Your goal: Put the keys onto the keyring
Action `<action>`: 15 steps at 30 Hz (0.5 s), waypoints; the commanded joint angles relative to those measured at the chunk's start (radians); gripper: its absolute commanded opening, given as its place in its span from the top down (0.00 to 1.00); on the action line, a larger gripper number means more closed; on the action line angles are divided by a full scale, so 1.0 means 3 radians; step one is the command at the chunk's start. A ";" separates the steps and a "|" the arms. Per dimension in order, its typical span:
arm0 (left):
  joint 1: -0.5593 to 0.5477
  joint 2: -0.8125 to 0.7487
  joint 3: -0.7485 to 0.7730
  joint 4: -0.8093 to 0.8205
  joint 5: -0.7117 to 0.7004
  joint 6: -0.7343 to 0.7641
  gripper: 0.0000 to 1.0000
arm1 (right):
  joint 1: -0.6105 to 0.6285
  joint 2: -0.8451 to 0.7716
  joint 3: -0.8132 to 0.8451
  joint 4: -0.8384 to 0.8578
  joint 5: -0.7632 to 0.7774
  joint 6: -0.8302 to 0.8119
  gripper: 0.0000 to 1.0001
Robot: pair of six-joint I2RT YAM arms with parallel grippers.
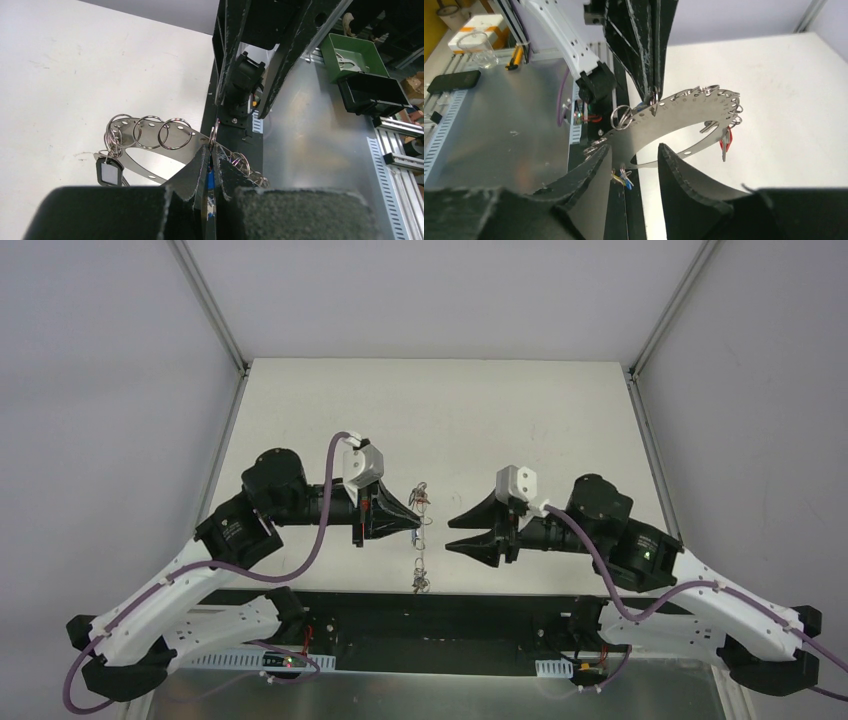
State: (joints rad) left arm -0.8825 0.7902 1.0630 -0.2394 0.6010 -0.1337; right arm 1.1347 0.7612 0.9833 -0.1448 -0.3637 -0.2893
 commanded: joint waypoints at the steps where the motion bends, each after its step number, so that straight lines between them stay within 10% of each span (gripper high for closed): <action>1: 0.0005 0.0134 0.0309 -0.0157 0.0223 0.0058 1.00 | 0.0012 0.0211 0.0509 -0.1048 0.0220 0.0009 0.62; 5: 0.0006 0.0214 0.0391 -0.0382 0.0344 0.0072 1.00 | 0.0016 0.0301 0.0614 -0.1351 0.0311 0.0022 0.75; 15: 0.0003 0.0392 0.0420 -0.0812 0.0537 -0.0008 1.00 | 0.0013 0.0345 0.0701 -0.1423 0.0103 0.0113 0.49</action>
State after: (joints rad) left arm -0.8825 0.8944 1.1431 -0.4641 0.6994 -0.1211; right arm 1.1347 0.8570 1.1404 -0.5694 -0.3023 -0.2775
